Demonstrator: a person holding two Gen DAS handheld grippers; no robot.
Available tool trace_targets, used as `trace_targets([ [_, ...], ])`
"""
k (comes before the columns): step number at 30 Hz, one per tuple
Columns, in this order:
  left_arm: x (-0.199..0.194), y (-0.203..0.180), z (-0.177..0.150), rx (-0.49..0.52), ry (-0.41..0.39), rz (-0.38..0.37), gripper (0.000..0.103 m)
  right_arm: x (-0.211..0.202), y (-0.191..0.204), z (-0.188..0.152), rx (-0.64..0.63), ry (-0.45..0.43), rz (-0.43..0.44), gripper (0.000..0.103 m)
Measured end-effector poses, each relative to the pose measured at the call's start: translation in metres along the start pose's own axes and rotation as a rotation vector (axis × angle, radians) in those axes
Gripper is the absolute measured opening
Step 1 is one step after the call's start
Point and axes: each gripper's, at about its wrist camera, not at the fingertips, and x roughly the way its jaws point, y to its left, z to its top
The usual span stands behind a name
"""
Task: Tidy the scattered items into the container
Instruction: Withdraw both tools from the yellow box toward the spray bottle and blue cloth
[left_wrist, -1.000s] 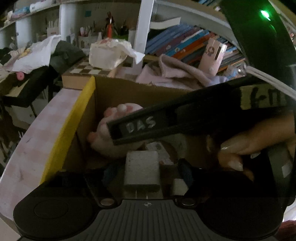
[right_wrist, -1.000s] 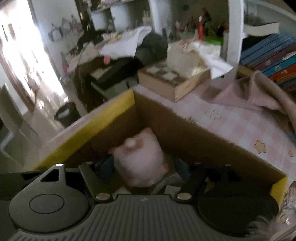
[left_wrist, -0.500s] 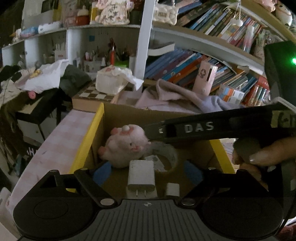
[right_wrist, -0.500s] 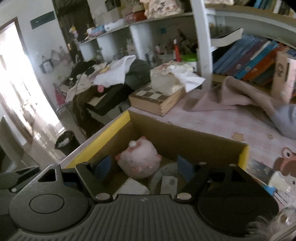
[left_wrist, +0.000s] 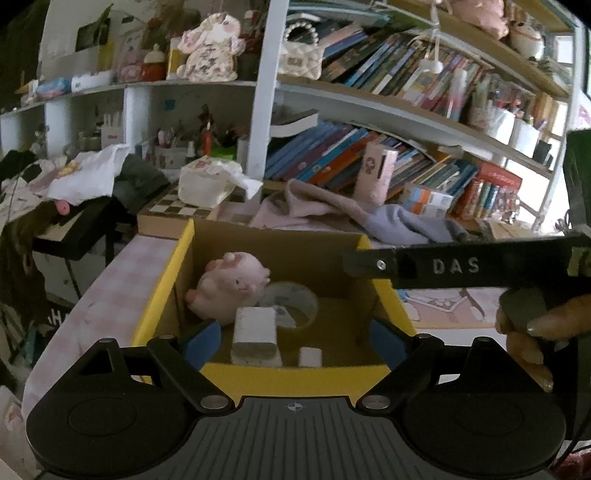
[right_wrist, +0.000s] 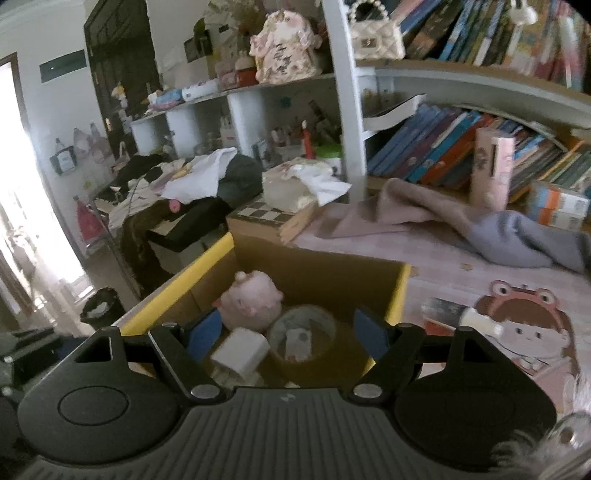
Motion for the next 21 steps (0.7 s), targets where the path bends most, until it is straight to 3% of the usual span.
trace_targets([
  [12, -0.042, -0.007, -0.023, 0.006, -0.041, -0.002, 0.09, -0.069, 0.017, -0.048, -0.053, -0.04, -0.079, 0.08],
  [21, -0.068, -0.011, -0.043, -0.017, -0.053, -0.016, 0.092, -0.098, 0.038, -0.074, -0.082, -0.064, -0.111, 0.08],
])
